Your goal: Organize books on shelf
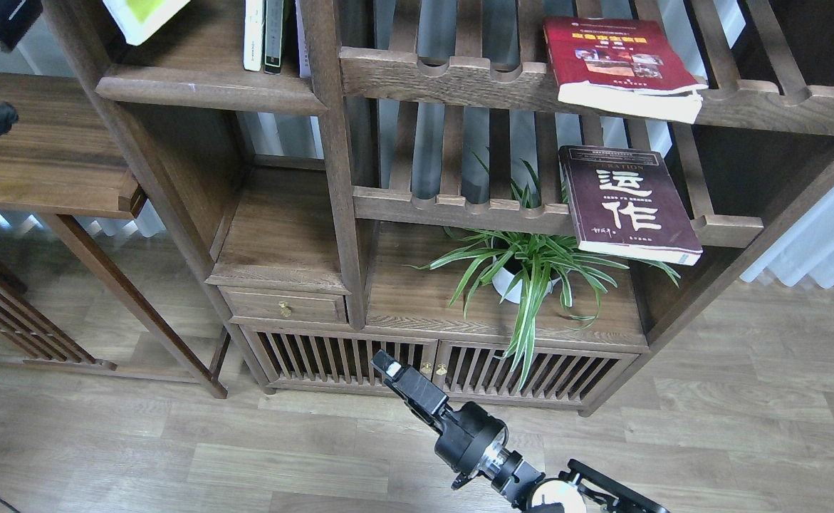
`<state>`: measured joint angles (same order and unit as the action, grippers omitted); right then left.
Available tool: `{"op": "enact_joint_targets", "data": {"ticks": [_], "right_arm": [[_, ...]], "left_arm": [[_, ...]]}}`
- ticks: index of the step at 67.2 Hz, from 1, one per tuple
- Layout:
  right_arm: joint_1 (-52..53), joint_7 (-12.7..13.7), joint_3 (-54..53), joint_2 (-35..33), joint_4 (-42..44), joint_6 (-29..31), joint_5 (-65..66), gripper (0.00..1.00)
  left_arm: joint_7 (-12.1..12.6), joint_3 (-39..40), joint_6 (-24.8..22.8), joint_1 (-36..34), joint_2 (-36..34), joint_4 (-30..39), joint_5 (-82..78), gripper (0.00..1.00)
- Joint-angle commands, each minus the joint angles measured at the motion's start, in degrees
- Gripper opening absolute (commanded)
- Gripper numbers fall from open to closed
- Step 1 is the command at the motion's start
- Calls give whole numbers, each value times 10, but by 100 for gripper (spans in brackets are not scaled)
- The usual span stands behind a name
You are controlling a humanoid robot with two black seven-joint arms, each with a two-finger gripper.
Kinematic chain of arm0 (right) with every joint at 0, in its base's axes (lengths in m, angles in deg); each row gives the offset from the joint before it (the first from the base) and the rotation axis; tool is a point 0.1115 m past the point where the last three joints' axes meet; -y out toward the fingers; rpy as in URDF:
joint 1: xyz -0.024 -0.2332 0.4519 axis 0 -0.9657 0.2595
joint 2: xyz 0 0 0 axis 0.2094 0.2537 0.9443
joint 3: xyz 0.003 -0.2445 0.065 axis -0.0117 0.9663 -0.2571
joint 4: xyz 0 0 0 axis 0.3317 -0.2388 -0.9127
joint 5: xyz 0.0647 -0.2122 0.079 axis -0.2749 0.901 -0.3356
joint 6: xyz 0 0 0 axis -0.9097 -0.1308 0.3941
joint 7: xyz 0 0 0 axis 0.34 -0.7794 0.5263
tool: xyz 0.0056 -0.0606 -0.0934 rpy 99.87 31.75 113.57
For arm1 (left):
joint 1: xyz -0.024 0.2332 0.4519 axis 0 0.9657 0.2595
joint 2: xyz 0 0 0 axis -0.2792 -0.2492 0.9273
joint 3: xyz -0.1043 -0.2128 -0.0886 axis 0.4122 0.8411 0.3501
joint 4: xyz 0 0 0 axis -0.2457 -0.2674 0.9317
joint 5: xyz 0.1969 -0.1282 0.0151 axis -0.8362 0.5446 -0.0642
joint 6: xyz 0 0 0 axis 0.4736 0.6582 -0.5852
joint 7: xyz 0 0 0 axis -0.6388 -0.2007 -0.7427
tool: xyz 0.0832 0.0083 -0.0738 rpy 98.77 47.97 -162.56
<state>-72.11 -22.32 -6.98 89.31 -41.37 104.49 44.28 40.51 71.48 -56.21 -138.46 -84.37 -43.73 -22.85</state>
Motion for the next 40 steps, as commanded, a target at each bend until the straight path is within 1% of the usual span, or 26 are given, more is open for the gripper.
{"op": "enact_joint_targets", "data": {"ticks": [1, 16, 19, 29, 35, 40], "right_arm": [[-1, 0, 0, 0, -1, 0, 7, 99], [-2, -1, 0, 0, -2, 0, 9, 99], [-3, -1, 0, 0, -2, 0, 9, 99], [-9, -1, 0, 0, -6, 0, 12, 99], [-11, -1, 0, 0, -7, 0, 14, 99], [-11, -1, 0, 0, -7, 0, 16, 99]], "left_arm": [[-8, -19, 0, -3, 3, -13, 2, 3], [-12, -39, 0, -8, 5, -40, 5, 3], [-17, -42, 0, -7, 5, -45, 5, 3], [-60, -64, 0, -10, 7, -80, 5, 3], [-78, -68, 0, -20, 12, -90, 5, 3], [-84, -68, 0, -23, 13, -103, 5, 3]]}}
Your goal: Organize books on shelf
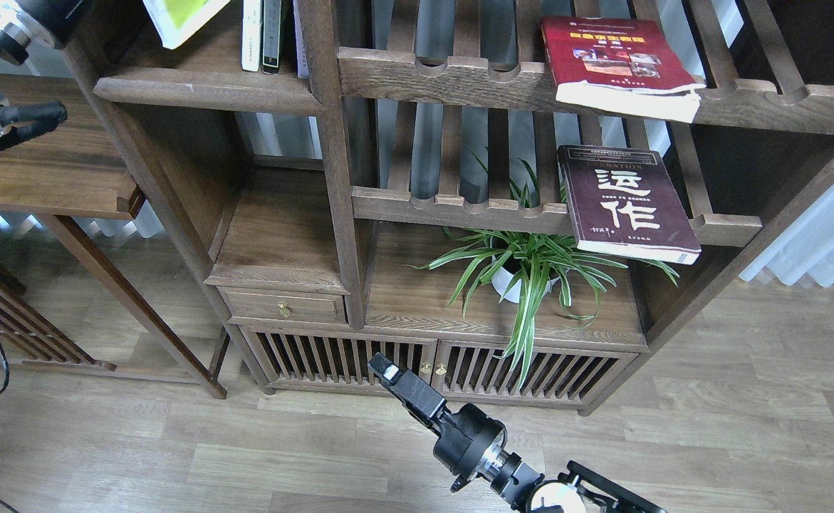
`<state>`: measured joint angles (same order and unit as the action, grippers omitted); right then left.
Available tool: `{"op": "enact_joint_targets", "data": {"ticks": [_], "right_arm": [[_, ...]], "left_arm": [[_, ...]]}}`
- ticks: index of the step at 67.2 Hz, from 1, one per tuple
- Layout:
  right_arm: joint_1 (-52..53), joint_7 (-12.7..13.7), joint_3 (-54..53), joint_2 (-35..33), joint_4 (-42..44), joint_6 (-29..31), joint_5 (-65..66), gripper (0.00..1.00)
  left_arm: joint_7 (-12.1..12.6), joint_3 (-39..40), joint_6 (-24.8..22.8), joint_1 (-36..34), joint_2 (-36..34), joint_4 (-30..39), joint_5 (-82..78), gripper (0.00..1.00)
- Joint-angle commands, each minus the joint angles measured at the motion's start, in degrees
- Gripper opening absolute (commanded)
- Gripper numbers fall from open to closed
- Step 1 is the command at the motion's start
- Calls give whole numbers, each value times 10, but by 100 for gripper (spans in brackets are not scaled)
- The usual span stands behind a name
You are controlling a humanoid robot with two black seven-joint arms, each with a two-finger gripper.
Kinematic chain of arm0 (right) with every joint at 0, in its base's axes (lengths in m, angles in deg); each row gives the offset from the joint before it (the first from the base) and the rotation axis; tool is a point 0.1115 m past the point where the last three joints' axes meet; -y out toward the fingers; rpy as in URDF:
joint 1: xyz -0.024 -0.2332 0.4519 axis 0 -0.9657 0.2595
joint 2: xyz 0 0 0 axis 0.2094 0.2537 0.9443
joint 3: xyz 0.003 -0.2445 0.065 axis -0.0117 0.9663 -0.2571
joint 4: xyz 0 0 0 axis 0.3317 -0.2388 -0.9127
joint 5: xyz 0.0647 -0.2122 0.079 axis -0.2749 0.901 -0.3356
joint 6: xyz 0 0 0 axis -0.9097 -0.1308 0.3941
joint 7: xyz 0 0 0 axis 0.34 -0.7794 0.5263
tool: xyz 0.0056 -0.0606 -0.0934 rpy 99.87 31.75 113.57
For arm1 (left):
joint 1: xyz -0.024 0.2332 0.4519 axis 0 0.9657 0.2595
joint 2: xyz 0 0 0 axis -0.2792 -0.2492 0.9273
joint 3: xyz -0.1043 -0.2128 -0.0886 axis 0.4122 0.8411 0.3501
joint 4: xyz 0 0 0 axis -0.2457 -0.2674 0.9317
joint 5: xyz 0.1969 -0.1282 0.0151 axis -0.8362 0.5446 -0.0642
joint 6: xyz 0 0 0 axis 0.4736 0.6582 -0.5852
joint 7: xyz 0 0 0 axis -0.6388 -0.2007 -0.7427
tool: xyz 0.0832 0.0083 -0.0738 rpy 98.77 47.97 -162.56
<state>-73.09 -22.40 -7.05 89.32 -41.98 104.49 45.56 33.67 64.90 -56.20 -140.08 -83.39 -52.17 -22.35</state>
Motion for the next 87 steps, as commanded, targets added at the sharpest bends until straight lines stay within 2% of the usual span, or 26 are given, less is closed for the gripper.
{"op": "enact_joint_targets", "data": {"ticks": [1, 9, 77, 87], "right_arm": [[-1, 1, 0, 0, -1, 0, 3, 99], [-1, 0, -1, 0, -1, 0, 3, 99], [-1, -2, -2, 0, -1, 0, 2, 99], [-1, -2, -2, 0, -1, 0, 2, 99]], "left_arm": [[-17, -2, 0, -7, 4, -23, 0, 3], [-33, -3, 0, -16, 11, -49, 0, 3], [-51, -39, 0, -41, 44, -120, 32, 5], [-51, -39, 0, -49, 47, -135, 33, 11]]}}
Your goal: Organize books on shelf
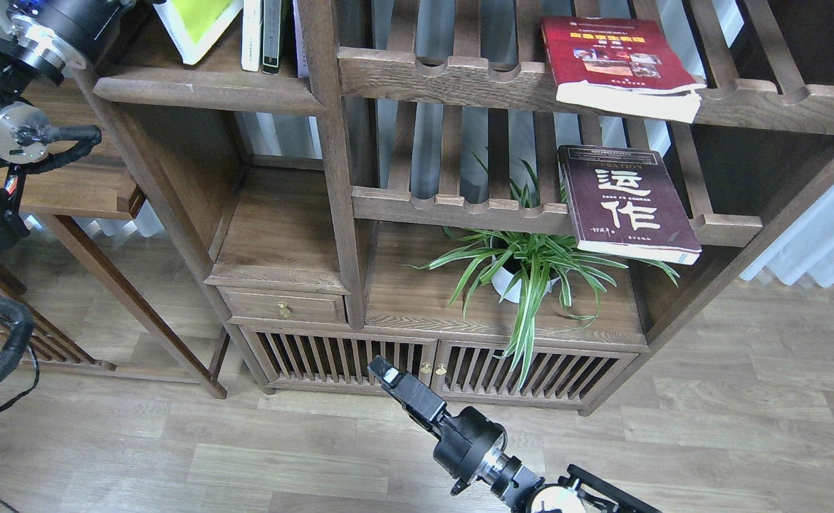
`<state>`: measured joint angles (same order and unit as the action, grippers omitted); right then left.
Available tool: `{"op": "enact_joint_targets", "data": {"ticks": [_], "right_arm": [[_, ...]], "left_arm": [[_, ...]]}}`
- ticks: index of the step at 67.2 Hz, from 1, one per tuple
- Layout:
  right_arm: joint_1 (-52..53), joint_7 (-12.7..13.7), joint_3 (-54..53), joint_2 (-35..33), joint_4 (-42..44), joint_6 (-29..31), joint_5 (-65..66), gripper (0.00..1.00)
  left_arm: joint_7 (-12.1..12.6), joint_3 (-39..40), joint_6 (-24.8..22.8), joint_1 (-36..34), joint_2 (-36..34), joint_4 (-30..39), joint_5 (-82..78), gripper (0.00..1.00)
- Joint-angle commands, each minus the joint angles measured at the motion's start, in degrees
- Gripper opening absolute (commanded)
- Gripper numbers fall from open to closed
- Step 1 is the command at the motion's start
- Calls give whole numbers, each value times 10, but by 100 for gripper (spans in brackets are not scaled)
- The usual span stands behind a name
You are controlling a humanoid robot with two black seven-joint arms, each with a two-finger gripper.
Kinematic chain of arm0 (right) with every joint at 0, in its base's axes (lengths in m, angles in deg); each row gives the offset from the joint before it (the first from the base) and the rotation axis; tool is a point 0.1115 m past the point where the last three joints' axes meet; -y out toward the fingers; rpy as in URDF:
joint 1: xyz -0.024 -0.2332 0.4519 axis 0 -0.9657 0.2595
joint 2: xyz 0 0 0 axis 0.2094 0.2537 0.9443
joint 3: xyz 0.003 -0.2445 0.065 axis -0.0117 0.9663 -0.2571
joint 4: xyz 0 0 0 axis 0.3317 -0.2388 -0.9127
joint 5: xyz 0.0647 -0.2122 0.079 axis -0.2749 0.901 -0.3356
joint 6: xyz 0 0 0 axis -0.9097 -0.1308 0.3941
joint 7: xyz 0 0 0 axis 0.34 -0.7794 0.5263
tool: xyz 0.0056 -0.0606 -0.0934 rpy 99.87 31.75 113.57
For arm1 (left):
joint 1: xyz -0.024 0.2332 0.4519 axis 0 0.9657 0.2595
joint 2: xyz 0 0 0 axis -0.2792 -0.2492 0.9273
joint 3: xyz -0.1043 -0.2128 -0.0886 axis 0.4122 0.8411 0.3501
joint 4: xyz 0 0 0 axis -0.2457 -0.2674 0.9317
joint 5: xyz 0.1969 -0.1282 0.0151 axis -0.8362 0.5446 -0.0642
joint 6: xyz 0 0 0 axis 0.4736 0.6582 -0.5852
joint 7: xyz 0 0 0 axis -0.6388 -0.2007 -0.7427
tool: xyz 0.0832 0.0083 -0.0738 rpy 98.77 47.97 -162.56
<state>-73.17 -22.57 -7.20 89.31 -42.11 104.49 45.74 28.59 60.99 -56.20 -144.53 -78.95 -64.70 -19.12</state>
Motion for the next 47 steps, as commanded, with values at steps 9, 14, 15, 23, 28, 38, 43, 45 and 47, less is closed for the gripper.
{"op": "enact_joint_targets", "data": {"ticks": [9, 14, 15, 23, 28, 38, 43, 45, 47], "right_arm": [[0, 0, 0, 0, -5, 0, 0, 99], [0, 0, 0, 0, -5, 0, 0, 99], [0, 0, 0, 0, -5, 0, 0, 99], [-1, 0, 0, 0, -5, 0, 0, 99], [-1, 0, -1, 0, -5, 0, -1, 99], [-2, 0, -1, 0, -5, 0, -1, 99], [-2, 0, 0, 0, -5, 0, 0, 99], [-2, 0, -1, 0, -5, 0, -1, 99], [-2, 0, -1, 0, -5, 0, -1, 99]], "left_arm": [[0, -9, 0, -5, 7, -10, 14, 12], [-1, -11, 0, -6, 7, -10, 19, 12], [-1, -11, 0, -6, 7, -10, 19, 13], [-2, -12, 0, -6, 7, -9, 23, 16], [-3, -12, 0, -6, 7, -8, 25, 18], [-10, -20, 0, -5, 6, -8, 25, 33], [-10, -24, 0, -5, 5, -9, 25, 35], [-10, -25, 0, -5, 5, -9, 25, 38], [-10, -25, 0, -5, 5, -9, 25, 39]]}}
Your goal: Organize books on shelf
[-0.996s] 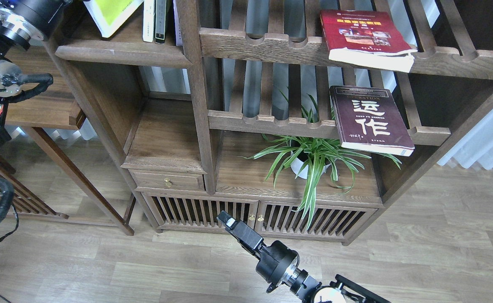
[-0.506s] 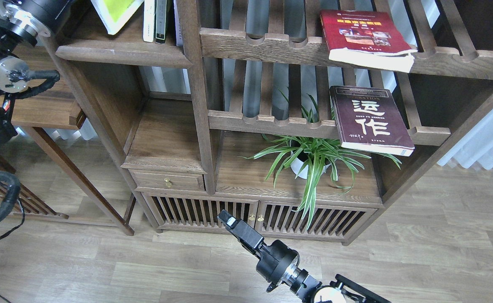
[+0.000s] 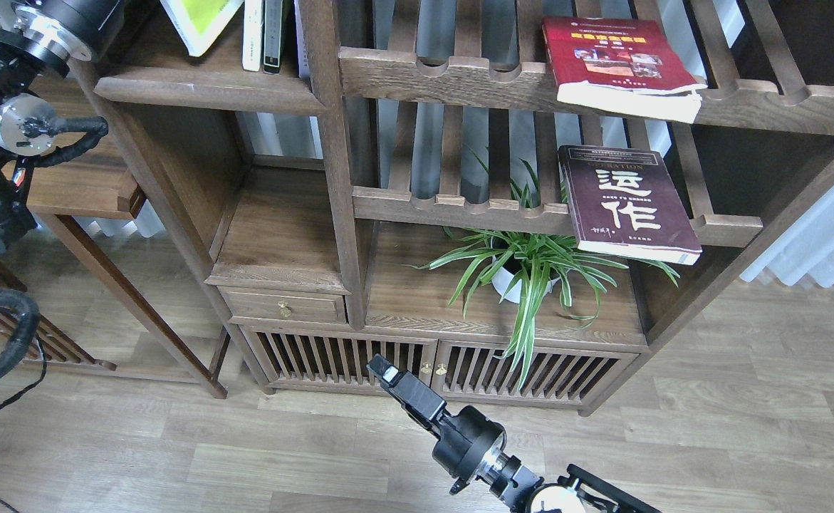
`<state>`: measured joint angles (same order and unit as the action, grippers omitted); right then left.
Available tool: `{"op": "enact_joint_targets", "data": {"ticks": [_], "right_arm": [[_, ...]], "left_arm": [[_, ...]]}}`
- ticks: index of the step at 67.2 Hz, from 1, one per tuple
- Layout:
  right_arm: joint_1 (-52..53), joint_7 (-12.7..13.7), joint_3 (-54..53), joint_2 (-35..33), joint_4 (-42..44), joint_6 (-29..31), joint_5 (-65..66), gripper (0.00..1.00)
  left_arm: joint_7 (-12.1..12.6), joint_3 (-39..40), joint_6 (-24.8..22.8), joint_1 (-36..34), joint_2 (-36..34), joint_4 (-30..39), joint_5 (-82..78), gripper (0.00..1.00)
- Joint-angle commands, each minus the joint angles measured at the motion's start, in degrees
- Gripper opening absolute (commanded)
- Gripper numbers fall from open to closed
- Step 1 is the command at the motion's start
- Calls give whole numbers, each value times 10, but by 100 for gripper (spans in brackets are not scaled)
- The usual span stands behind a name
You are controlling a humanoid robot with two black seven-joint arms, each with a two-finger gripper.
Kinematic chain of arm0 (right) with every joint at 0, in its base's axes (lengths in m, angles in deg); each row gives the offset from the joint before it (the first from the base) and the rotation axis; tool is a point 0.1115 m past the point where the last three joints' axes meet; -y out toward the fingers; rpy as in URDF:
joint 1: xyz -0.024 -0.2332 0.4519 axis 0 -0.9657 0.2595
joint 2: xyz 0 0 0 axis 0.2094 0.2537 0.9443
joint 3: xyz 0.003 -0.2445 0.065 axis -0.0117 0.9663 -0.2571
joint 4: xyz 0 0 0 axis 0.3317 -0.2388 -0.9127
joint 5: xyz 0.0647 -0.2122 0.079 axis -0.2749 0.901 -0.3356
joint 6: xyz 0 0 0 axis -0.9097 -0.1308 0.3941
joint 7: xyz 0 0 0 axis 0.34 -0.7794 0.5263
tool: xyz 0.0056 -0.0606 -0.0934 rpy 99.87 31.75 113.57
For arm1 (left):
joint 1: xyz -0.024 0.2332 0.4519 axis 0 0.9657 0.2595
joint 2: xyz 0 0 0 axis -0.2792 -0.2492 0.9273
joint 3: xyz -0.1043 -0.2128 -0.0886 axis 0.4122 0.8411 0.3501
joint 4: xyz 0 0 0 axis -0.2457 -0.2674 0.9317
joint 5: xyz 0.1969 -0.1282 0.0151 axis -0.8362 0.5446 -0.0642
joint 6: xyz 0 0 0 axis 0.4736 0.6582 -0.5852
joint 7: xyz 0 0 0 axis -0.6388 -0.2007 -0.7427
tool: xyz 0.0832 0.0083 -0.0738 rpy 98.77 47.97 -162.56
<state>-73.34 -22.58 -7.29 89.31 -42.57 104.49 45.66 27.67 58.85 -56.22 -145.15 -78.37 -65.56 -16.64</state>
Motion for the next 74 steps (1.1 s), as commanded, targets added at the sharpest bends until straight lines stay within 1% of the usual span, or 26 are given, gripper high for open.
{"op": "enact_joint_targets", "data": {"ticks": [1, 12, 23, 27, 29, 31, 33, 34, 36, 38, 43, 45, 48, 58, 64, 67, 69, 72, 74], "right_arm": [[0, 0, 1, 0, -1, 0, 0, 99], [0, 0, 0, 0, -1, 0, 0, 99], [0, 0, 0, 0, -1, 0, 0, 99], [0, 0, 0, 0, -1, 0, 0, 99], [0, 0, 0, 0, -1, 0, 0, 99], [-1, -1, 0, 0, -1, 0, 0, 99], [-1, -1, 0, 0, -1, 0, 0, 99], [-1, -1, 0, 0, -1, 0, 0, 99], [-1, -1, 0, 0, -1, 0, 0, 99], [-2, -1, 0, 0, -1, 0, 0, 99], [-4, -1, 0, 0, -1, 0, 0, 99], [-4, -1, 0, 0, -1, 0, 0, 99], [-4, -1, 0, 0, -1, 0, 0, 99], [-4, -1, 0, 0, -1, 0, 0, 99], [-4, -1, 0, 0, -1, 0, 0, 99], [-4, -1, 0, 0, -1, 0, 0, 99], [-4, -1, 0, 0, -2, 0, 0, 99], [-4, -1, 0, 0, -2, 0, 0, 99], [-4, -1, 0, 0, -3, 0, 0, 99]], "left_arm": [[-1, -3, 0, 1, -1, -1, 0, 41], [0, -4, 0, 3, 1, -1, 0, 49], [-2, -4, 0, 4, 2, -1, 2, 52], [-3, -5, 0, 6, 1, 0, 8, 51], [-3, -7, 0, 7, 1, 0, 12, 49], [-3, -12, 0, 8, -1, 2, 18, 43], [-3, -16, 0, 9, -2, 4, 21, 39], [-4, -21, 0, 8, -2, 5, 24, 36], [-4, -23, 0, 8, -3, 6, 26, 33], [-7, -29, 0, 8, -3, 6, 31, 26], [-14, -33, 0, 8, -3, 6, 43, 16], [-15, -35, 0, 8, -3, 6, 48, 8], [-15, -36, 0, 8, -4, 6, 49, 5], [-15, -38, 0, 7, -4, 6, 49, 4], [-15, -39, 0, 7, -4, 6, 49, 7], [-14, -40, 0, 6, -4, 6, 49, 11], [-14, -40, 0, 6, -4, 6, 49, 16], [-13, -40, 0, 5, -4, 6, 49, 21], [-13, -41, 0, 5, -3, 6, 49, 22]]}}
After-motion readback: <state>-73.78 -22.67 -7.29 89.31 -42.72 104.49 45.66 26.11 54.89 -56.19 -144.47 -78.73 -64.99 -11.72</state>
